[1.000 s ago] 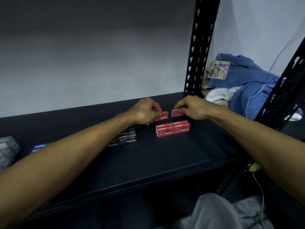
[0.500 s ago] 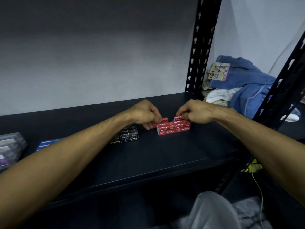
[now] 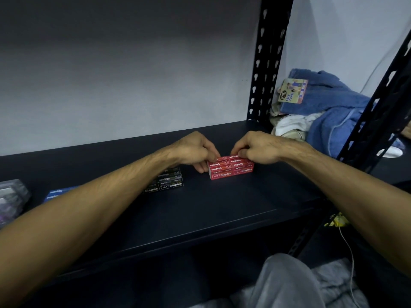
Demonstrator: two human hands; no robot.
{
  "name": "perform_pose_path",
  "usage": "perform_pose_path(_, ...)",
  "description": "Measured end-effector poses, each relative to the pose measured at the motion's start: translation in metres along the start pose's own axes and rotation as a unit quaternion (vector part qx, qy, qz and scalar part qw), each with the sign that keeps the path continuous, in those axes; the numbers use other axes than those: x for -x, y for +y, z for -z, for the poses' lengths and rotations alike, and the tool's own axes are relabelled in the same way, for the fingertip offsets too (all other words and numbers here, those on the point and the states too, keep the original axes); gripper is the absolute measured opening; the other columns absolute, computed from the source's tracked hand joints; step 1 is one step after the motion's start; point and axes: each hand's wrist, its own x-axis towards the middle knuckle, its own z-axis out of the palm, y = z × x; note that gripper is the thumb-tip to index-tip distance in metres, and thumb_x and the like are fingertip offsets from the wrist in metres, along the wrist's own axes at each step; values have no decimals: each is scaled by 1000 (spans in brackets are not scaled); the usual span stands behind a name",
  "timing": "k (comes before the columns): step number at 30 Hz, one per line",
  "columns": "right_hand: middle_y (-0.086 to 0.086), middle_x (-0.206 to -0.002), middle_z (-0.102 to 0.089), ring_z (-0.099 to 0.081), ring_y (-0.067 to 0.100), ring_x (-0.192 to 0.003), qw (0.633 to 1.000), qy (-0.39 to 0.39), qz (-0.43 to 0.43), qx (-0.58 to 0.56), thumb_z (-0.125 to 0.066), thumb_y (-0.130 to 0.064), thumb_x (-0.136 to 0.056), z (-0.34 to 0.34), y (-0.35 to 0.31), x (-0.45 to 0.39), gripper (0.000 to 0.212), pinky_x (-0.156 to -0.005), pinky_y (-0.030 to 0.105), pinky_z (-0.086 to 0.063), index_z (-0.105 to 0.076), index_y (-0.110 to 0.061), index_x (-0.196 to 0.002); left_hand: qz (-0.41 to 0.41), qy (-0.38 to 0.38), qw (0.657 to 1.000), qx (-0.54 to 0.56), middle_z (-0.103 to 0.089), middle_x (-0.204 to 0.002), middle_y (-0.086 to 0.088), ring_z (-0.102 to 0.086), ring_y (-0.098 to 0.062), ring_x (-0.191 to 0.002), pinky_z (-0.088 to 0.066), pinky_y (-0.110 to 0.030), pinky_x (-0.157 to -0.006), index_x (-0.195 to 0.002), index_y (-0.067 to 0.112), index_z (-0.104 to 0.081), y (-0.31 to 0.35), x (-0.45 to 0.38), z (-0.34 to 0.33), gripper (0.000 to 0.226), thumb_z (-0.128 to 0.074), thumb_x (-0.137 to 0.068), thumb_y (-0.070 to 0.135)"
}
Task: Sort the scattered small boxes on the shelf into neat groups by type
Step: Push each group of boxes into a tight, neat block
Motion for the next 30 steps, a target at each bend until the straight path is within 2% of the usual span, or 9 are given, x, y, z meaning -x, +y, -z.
perform_pose_path(5, -7, -128, -63, -58, 10, -111, 1000, 1, -8, 6, -51, -25, -99, 5, -1, 3, 34, -99, 31, -45, -60, -30, -131, 5, -1, 1000, 12, -74, -102, -16, -71, -23, -79, -62, -38, -75, -114, 9, -70, -2, 3, 2, 24, -52, -98, 10)
perform_pose_path(9, -5, -113, -64, -66, 14, -85, 998, -46, -30, 0, -61, -36, -90, 9, -1, 9, 57, -78, 27, -50, -43, -31, -144, 5, -19, 1000, 10, -71, -107, -11, -70, -22, -75, -61, -36, -66, -129, 11, -60, 1, 10, 3, 33, -56, -96, 13)
perform_pose_path(10, -4, -118, -62, -66, 15, -87, 998, -59, -30, 7, -66, -37, -87, 9, -1, 10, 65, -79, 27, -50, -40, -31, -147, -2, -28, 1000, -12, -70, -107, -7, -70, -21, -75, -61, -34, -64, -132, 13, -57, 2, 11, 3, 38, -61, -95, 18)
perform_pose_path(12, -6, -129, -56, -61, 14, -102, 997, -73, -29, 23, -76, -40, -79, 7, -2, 10, 81, -92, 28, -47, -36, -30, -149, -17, -43, 997, -67, -68, -108, -1, -70, -18, -73, -59, -30, -61, -137, 17, -51, 4, 14, 1, 54, -71, -89, 29)
perform_pose_path(14, -9, -127, -57, -57, 12, -108, 996, -73, -24, 38, -82, -38, -72, 4, -4, 9, 87, -100, 31, -45, -38, -30, -147, -28, -45, 993, -106, -67, -104, 4, -69, -13, -68, -56, -25, -57, -138, 19, -50, 6, 15, -4, 65, -77, -82, 37)
perform_pose_path(18, -10, -107, -61, -58, 9, -92, 996, -62, -3, 57, -81, -28, -75, -1, -8, 7, 69, -87, 30, -48, -50, -28, -136, -45, -17, 986, -157, -70, -83, 2, -65, -13, -60, -57, -25, -55, -127, 22, -57, 9, 15, -15, 56, -80, -79, 36)
perform_pose_path(22, -11, -97, -60, -56, 7, -84, 996, -47, 10, 69, -78, -24, -79, -3, -7, 6, 57, -80, 29, -47, -56, -30, -131, -57, -3, 985, -165, -73, -84, -6, -72, -29, -71, -60, -34, -57, -119, 20, -62, 6, 13, -19, 44, -80, -80, 32)
perform_pose_path(30, -14, -89, -59, -55, 3, -78, 996, -33, 28, 73, -76, -24, -82, -6, -5, 7, 49, -75, 28, -44, -59, -30, -128, -64, 11, 981, -181, -72, -85, -1, -72, -26, -70, -60, -32, -56, -119, 19, -63, 7, 13, -22, 44, -79, -80, 32)
